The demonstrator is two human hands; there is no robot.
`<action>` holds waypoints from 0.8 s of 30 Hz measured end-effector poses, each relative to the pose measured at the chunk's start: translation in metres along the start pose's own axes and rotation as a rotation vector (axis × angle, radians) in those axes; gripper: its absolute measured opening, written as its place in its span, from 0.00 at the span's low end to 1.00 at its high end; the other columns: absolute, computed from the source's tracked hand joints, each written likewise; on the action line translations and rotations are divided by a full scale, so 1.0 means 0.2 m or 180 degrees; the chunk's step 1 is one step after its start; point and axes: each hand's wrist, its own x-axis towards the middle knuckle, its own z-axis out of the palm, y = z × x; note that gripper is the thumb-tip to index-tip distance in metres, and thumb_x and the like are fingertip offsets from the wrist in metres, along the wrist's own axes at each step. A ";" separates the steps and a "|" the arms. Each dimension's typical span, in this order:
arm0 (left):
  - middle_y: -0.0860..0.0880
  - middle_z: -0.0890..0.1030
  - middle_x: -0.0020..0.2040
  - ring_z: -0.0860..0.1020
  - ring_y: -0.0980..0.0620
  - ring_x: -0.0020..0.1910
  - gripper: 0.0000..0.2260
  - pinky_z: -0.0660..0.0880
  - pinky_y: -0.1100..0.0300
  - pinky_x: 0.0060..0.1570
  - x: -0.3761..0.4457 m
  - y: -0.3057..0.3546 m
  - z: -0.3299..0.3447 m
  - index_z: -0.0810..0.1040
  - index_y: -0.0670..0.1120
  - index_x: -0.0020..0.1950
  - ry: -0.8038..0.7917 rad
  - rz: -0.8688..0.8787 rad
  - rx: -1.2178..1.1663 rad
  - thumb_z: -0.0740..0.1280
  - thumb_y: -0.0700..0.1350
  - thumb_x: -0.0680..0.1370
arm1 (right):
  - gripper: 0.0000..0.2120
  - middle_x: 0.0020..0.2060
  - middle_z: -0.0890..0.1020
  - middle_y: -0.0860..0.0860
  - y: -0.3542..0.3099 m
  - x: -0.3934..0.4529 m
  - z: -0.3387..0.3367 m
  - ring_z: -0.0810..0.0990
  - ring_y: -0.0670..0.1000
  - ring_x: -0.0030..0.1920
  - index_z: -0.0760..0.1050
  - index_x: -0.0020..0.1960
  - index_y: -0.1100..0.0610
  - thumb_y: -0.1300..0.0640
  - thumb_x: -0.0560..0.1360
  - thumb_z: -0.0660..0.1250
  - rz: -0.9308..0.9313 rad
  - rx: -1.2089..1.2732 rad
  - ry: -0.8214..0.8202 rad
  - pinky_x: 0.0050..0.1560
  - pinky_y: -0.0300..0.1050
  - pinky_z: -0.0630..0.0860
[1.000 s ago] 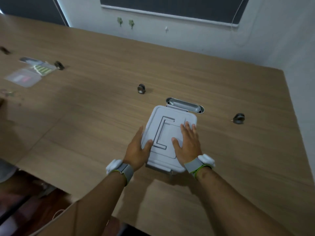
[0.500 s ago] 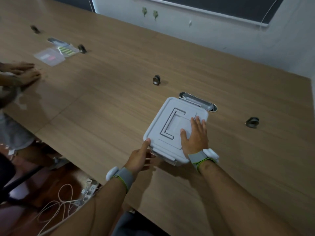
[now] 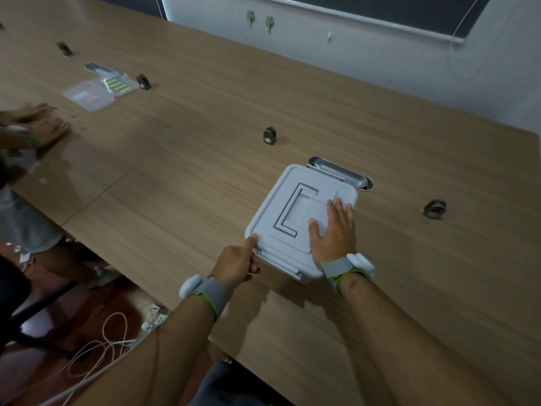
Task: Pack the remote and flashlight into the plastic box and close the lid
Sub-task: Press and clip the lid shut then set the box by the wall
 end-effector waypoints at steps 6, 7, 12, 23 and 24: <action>0.49 0.78 0.31 0.73 0.56 0.29 0.17 0.72 0.58 0.32 0.01 -0.02 -0.03 0.76 0.44 0.40 0.0879 0.1371 0.1200 0.70 0.57 0.76 | 0.32 0.78 0.57 0.53 0.01 0.00 0.00 0.48 0.54 0.78 0.57 0.77 0.57 0.47 0.77 0.61 -0.0010 0.0080 -0.0006 0.76 0.49 0.51; 0.52 0.78 0.33 0.74 0.57 0.31 0.13 0.72 0.61 0.33 0.01 -0.02 -0.04 0.75 0.47 0.42 0.0854 0.1598 0.1194 0.72 0.55 0.75 | 0.32 0.78 0.57 0.53 0.00 0.00 0.00 0.48 0.54 0.78 0.57 0.77 0.57 0.47 0.77 0.61 -0.0015 0.0085 -0.0005 0.76 0.49 0.50; 0.51 0.77 0.55 0.73 0.52 0.56 0.20 0.69 0.58 0.58 0.07 -0.08 -0.08 0.82 0.52 0.56 0.0464 0.3282 0.2235 0.75 0.62 0.70 | 0.31 0.78 0.57 0.54 0.00 0.00 0.00 0.48 0.54 0.78 0.58 0.77 0.58 0.48 0.77 0.61 -0.0038 0.0136 0.0019 0.75 0.46 0.48; 0.56 0.79 0.44 0.75 0.53 0.49 0.21 0.73 0.55 0.52 0.08 -0.01 -0.08 0.86 0.53 0.53 -0.0032 0.3428 0.2535 0.73 0.65 0.68 | 0.31 0.78 0.57 0.52 0.00 0.01 0.00 0.48 0.53 0.78 0.58 0.77 0.57 0.48 0.77 0.62 -0.0038 0.0122 0.0037 0.74 0.43 0.47; 0.56 0.79 0.44 0.74 0.54 0.48 0.21 0.73 0.55 0.51 0.07 0.00 -0.08 0.86 0.54 0.53 -0.0043 0.3387 0.2549 0.72 0.65 0.67 | 0.31 0.78 0.57 0.52 0.00 0.01 0.01 0.48 0.53 0.78 0.58 0.77 0.57 0.48 0.77 0.62 -0.0038 0.0128 0.0044 0.73 0.42 0.46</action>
